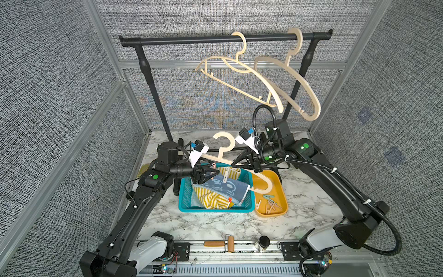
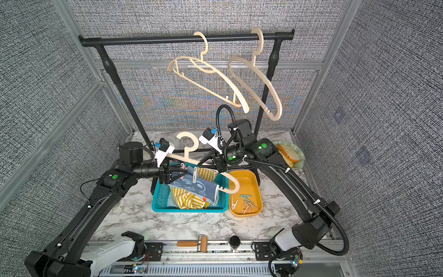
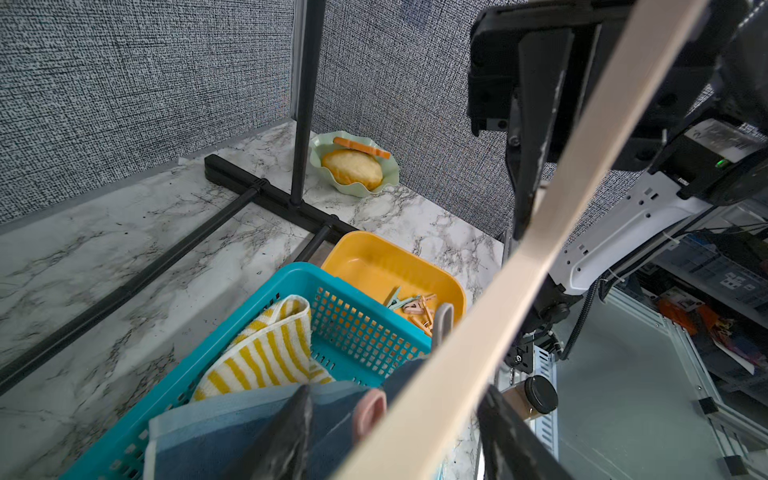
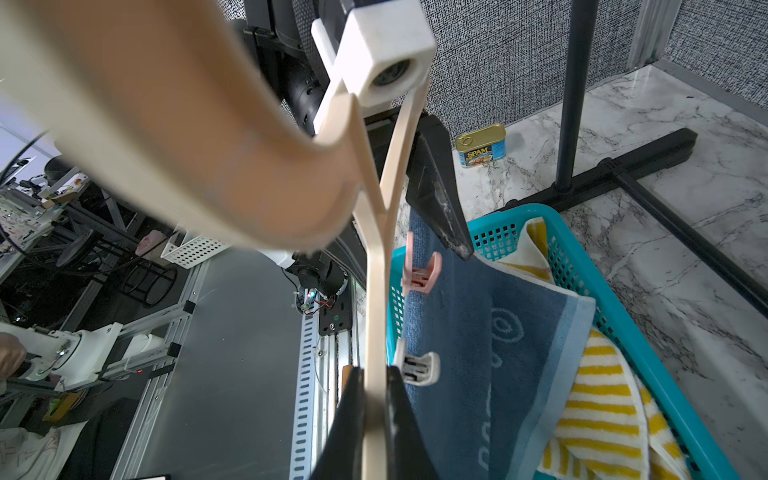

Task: Remove the clothespins securing towels to the hanger
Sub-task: Remove the clothespin from the hanger.

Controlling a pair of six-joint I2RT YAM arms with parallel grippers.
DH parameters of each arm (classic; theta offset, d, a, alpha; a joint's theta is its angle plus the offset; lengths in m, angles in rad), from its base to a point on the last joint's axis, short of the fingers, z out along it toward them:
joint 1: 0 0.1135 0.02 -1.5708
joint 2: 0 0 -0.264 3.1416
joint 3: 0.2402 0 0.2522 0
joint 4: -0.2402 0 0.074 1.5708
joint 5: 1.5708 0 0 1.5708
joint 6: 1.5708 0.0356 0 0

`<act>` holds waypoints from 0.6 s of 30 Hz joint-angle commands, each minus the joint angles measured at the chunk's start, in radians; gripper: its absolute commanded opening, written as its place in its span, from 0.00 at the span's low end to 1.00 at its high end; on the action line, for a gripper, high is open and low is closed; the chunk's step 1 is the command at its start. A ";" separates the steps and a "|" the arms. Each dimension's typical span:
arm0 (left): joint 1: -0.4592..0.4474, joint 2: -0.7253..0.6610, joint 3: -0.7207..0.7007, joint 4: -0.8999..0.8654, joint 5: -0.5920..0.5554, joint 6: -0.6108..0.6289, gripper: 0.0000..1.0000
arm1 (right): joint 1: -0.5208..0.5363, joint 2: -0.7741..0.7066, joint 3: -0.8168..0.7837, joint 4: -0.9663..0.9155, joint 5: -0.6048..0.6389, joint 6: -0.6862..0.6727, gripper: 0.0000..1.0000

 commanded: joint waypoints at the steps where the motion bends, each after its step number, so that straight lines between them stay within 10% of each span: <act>1: -0.004 -0.004 0.003 -0.002 -0.008 0.023 0.64 | 0.005 0.009 0.011 -0.014 -0.067 -0.013 0.00; 18: -0.005 -0.028 0.000 -0.057 0.083 0.068 0.60 | 0.004 0.055 0.034 -0.100 -0.104 -0.094 0.00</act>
